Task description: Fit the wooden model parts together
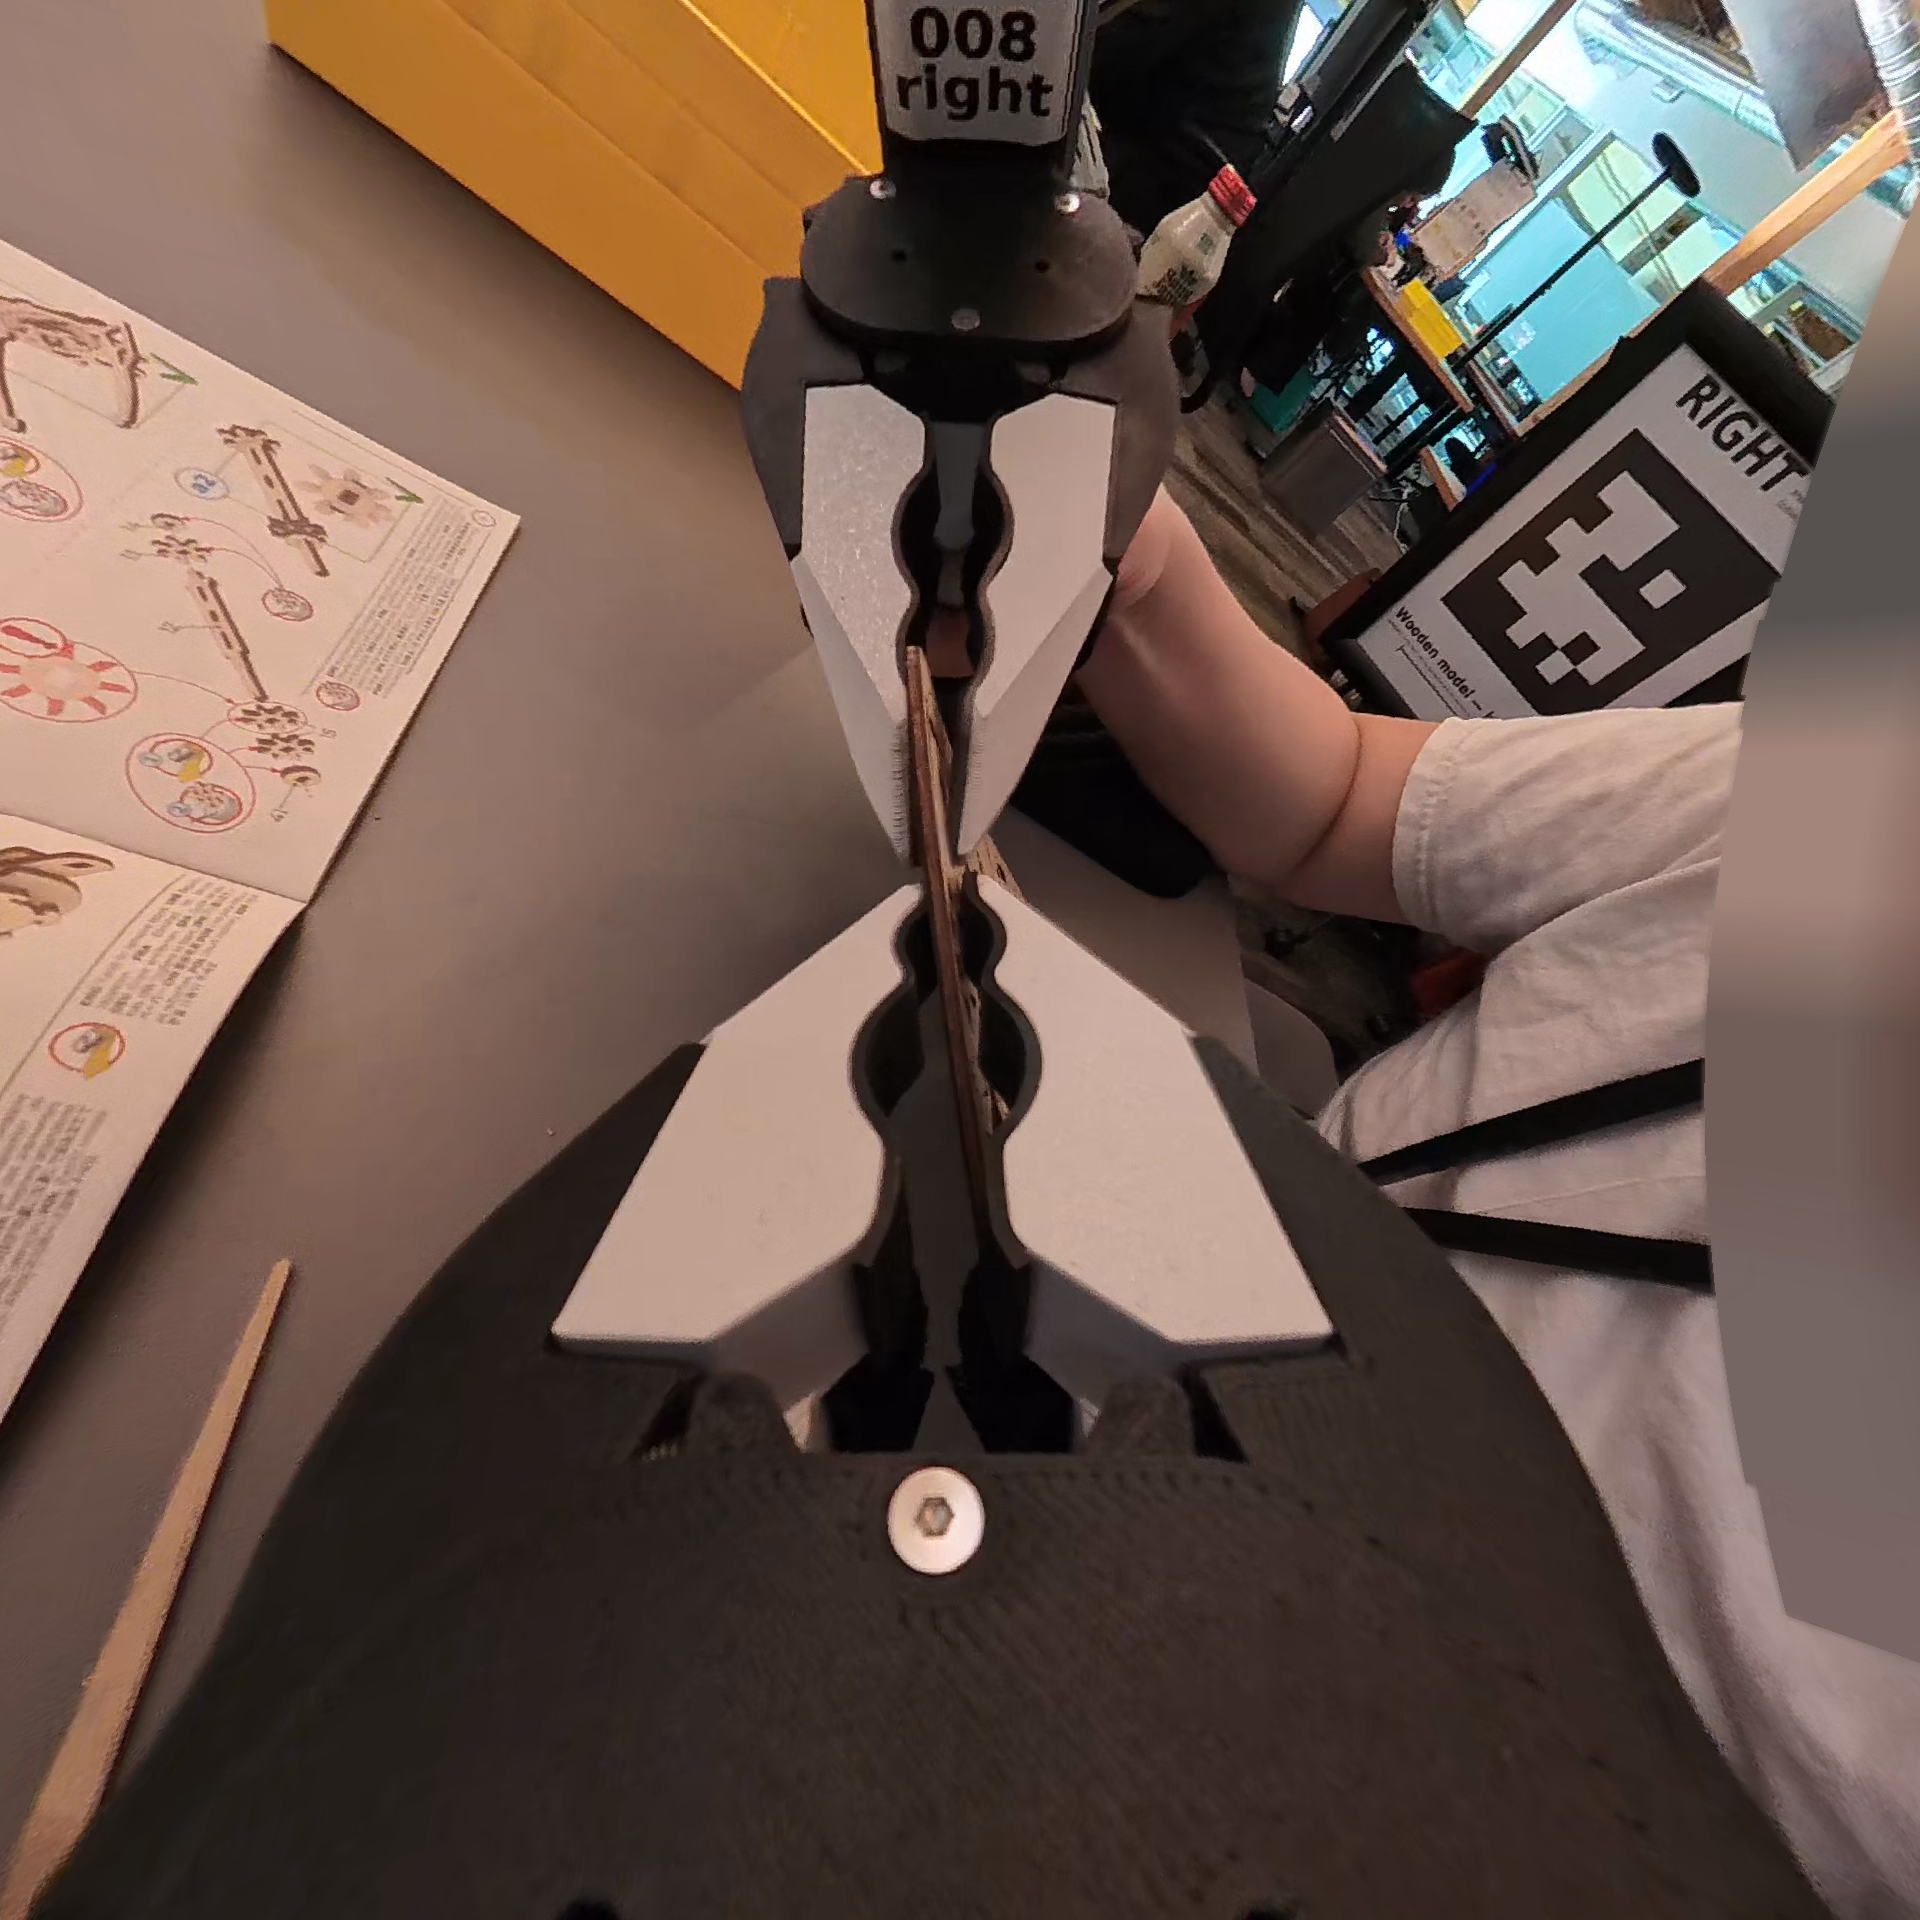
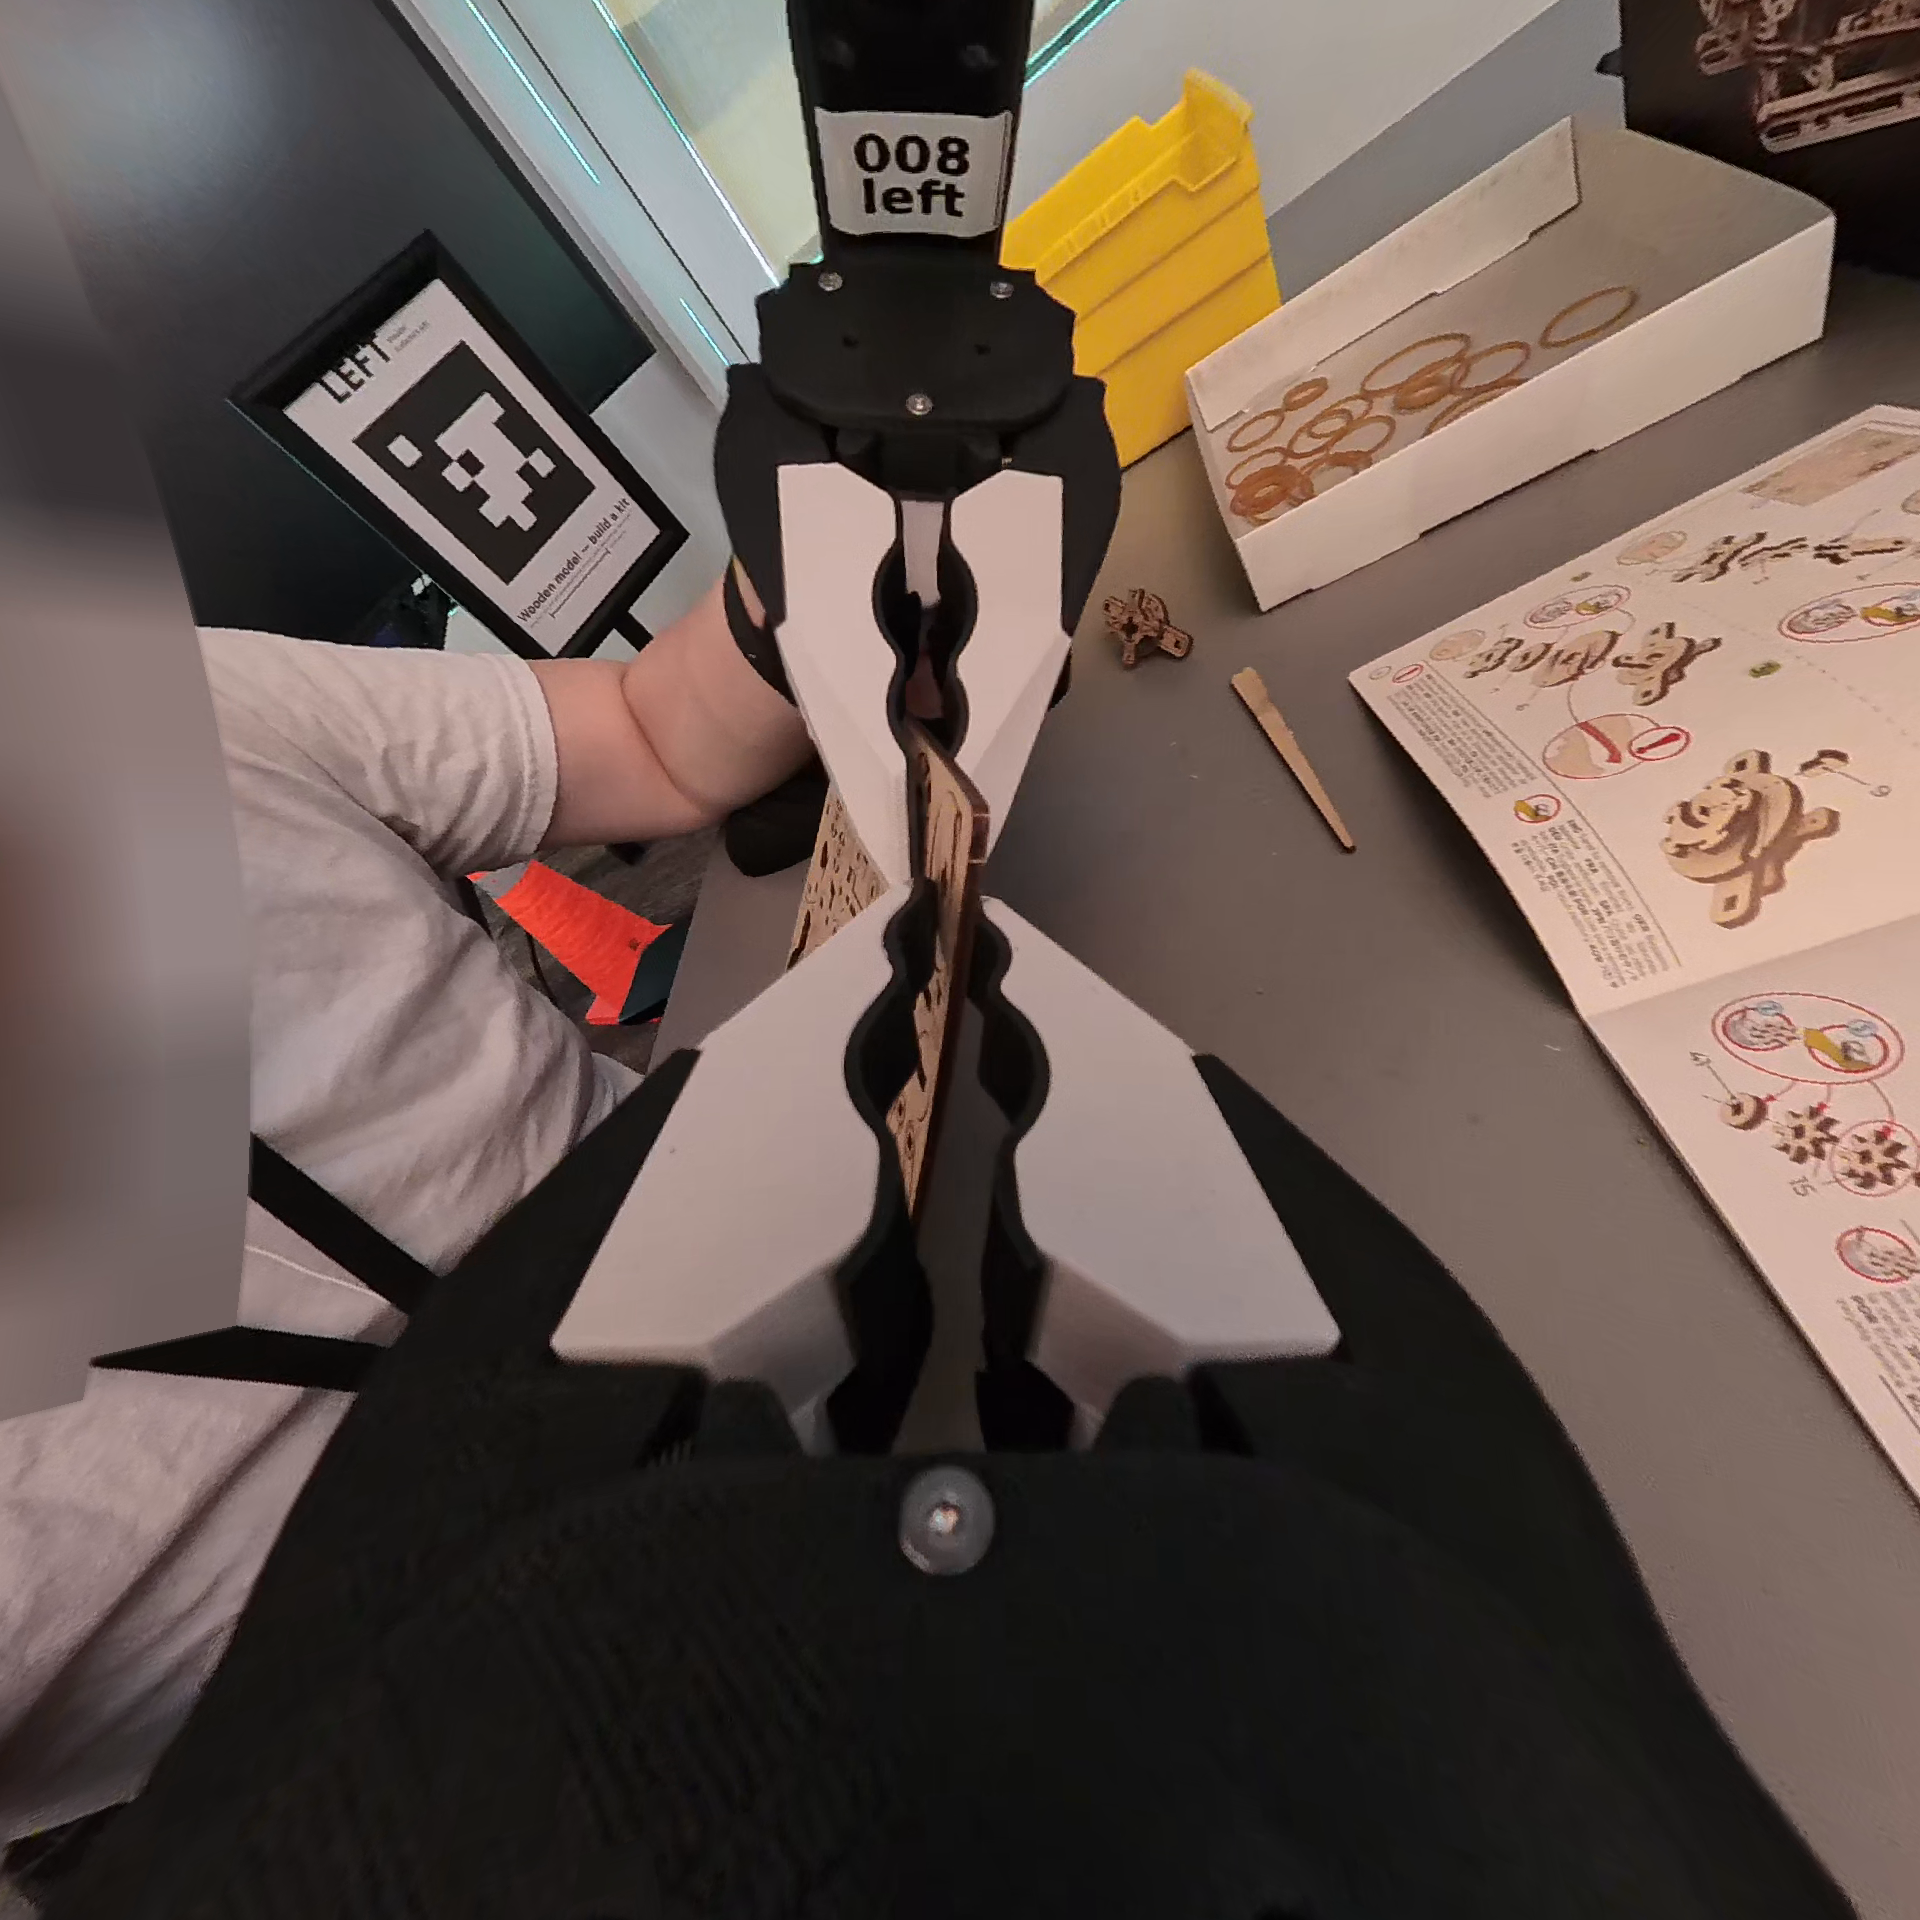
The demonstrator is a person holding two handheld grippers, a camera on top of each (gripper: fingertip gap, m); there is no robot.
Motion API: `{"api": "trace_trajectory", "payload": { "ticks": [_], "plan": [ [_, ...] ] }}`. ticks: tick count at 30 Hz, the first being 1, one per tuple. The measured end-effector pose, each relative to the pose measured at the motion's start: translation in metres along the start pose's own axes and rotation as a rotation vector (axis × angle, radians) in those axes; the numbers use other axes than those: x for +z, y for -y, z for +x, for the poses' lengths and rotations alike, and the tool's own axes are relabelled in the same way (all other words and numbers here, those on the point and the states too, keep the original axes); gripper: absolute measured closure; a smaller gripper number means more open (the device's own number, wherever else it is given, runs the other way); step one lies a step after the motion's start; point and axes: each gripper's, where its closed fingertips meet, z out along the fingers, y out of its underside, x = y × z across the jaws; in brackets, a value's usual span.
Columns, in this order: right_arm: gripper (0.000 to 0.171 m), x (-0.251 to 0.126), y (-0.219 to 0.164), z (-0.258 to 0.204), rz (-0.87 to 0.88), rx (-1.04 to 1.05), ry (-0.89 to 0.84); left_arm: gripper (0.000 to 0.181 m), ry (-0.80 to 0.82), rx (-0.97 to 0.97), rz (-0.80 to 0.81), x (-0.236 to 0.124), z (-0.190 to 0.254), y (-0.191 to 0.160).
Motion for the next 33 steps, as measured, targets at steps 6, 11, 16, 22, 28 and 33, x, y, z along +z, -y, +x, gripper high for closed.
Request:
{"api": "trace_trajectory", "payload": {
  "ticks": [6, 11, 16, 22, 28, 33],
  "plan": [
    [0.169, 0.0, 0.004, -0.006, 0.029, -0.003, 0.047, 0.179, -0.051, -0.082, -0.022, -0.002, 0.009, 0.001],
    [0.166, 0.0, 0.007, 0.004, 0.073, 0.007, 0.008, 0.179, -0.02, -0.083, 0.004, -0.003, 0.001, 0.003],
    [0.162, -0.004, 0.008, 0.007, 0.081, -0.024, -0.01, 0.178, -0.004, -0.06, 0.004, -0.003, -0.001, 0.003],
    [0.164, -0.027, 0.026, 0.006, 0.202, -0.014, 0.026, 0.179, -0.021, -0.056, 0.021, -0.009, 0.003, 0.007],
    [0.16, -0.051, 0.029, 0.019, 0.245, -0.007, -0.013, 0.18, -0.159, -0.06, -0.071, -0.041, 0.028, -0.001],
    [0.147, -0.03, -0.048, 0.036, -0.239, -0.222, -0.165, 0.179, -0.134, -0.068, -0.214, -0.049, 0.02, -0.03]
  ]
}}
